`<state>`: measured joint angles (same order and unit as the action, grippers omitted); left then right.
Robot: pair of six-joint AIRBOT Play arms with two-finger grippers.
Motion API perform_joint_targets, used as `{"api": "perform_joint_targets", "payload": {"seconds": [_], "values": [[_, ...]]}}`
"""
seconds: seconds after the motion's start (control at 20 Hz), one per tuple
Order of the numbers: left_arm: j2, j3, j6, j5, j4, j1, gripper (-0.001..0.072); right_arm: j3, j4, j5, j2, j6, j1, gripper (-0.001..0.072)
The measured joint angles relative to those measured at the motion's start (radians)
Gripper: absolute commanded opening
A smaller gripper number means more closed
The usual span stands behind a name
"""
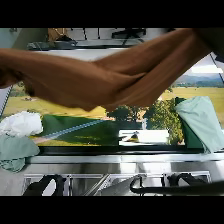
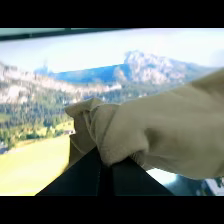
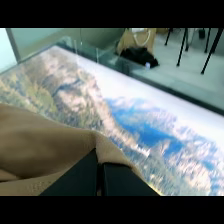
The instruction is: Fold the shirts.
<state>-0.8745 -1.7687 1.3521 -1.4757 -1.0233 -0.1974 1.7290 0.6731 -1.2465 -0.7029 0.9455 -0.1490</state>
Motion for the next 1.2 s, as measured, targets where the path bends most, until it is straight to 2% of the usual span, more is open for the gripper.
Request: {"api": "perform_joint_targets", "payload": {"seconds": [0.2, 0.5, 0.55, 0.6, 0.65, 0.7, 0.8, 0.95, 1.1, 1.2], "values": [[-0.126, 0.167, -0.066, 0.007, 0.043, -0.01, 0.0016, -0.142, -0.021, -0.043, -0.119, 0.003, 0.002, 0.002], [-0.494, 0.35, -0.161, 0.184, 0.071, 0.064, 0.0016, -0.406, -0.042, 0.015, -0.408, -0.045, 0.004, 0.002], [-0.559, 0.357, -0.169, 0.217, 0.076, 0.075, 0.0041, -0.427, -0.043, 0.023, -0.462, -0.051, 0.006, 0.0019], [-0.628, 0.356, -0.176, 0.248, 0.078, 0.085, 0.0296, -0.443, -0.046, 0.033, -0.517, -0.057, 0.008, 0.0019], [-0.69, 0.344, -0.177, 0.263, 0.078, 0.093, 0.0614, -0.454, -0.048, 0.043, -0.563, -0.059, 0.013, 0.002], [-0.741, 0.324, -0.175, 0.27, 0.079, 0.096, 0.0642, -0.462, -0.048, 0.048, -0.608, -0.063, 0.017, 0.0019], [-0.825, 0.262, -0.144, 0.246, 0.082, 0.091, 0.0641, -0.471, -0.049, 0.058, -0.665, -0.068, 0.023, 0.0019], [-0.875, 0.173, -0.06, 0.116, 0.082, 0.057, 0.0641, -0.477, -0.05, 0.067, -0.702, -0.08, 0.025, 0.0019], [-0.813, 0.216, 0.013, 0.008, 0.078, 0.018, 0.0642, -0.48, -0.05, 0.068, -0.706, -0.084, 0.025, 0.002], [-0.713, 0.335, 0.04, -0.004, 0.069, -0.004, 0.0642, -0.48, -0.05, 0.068, -0.706, -0.084, 0.026, 0.002]]}}
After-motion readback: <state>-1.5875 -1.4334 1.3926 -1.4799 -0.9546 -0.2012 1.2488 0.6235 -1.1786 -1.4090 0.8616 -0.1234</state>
